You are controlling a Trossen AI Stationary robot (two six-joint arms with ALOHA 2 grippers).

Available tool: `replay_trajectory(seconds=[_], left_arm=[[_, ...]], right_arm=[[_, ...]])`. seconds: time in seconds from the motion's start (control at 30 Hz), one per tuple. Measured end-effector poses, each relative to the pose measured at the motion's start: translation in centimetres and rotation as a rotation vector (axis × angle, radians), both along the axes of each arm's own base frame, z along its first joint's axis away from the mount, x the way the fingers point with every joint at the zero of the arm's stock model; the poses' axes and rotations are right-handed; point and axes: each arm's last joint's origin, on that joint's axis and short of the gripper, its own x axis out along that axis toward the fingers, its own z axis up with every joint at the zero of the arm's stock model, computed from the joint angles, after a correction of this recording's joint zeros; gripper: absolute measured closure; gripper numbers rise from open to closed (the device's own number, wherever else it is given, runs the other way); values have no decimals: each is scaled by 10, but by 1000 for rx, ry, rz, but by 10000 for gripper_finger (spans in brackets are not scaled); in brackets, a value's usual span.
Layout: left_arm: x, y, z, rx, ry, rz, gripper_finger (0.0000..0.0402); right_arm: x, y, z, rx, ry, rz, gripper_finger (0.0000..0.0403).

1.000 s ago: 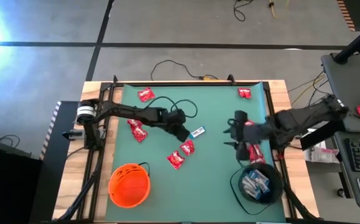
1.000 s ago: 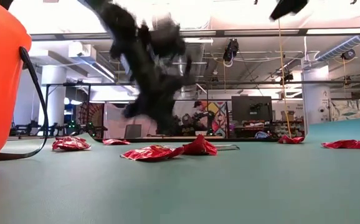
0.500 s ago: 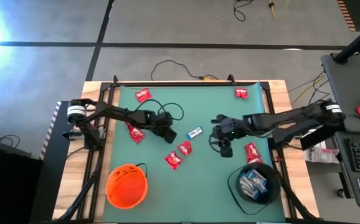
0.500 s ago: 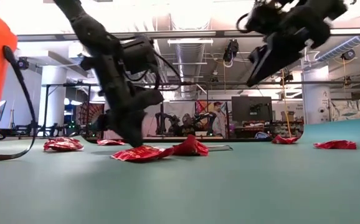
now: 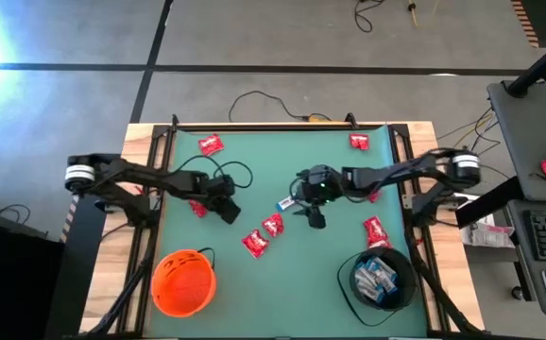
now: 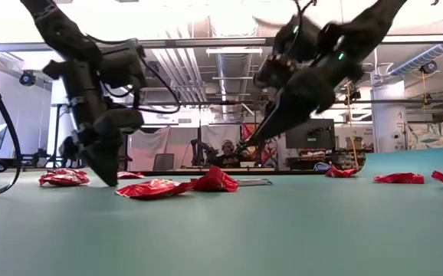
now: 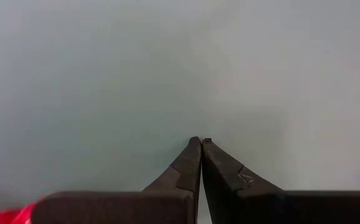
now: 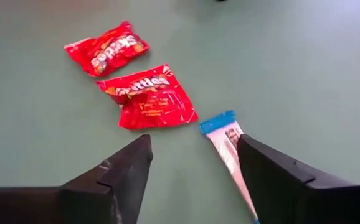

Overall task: Sort candy by brand, put in halloween buckets
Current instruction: Put the white chocolate into the black bucket

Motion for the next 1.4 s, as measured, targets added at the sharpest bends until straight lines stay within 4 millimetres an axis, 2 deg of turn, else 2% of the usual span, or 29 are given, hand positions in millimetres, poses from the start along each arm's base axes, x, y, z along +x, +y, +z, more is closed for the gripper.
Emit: replay_trajectory(seconds=[0.17, 0.43, 0.63, 0.83, 1.07, 1.17, 1.23, 1.4], left_arm=[[-10, -3, 5, -3, -17, 13, 402], [-17, -4, 11, -10, 41, 3, 401], [-20, -5, 10, -13, 75, -7, 401], [-20, -5, 11, -2, 84, -49, 401], [-9, -2, 28, 36, 65, -48, 401], [-3, 1, 43, 83, 80, -39, 401], [3, 4, 60, 84, 88, -4, 401], [24, 6, 122, 174, -5, -60, 402]], right_arm=[[13, -36, -36, 23, -36, 135, 149], [12, -84, -80, 80, -135, 266, 147], [12, -87, -104, 53, -194, 402, 176], [12, -86, -124, 52, -203, 429, 212], [7, -83, -142, 38, -187, 491, 265], [7, -81, -143, 41, -179, 491, 285], [9, -78, -135, 12, -166, 493, 292], [16, -64, -87, -146, -158, 486, 285]])
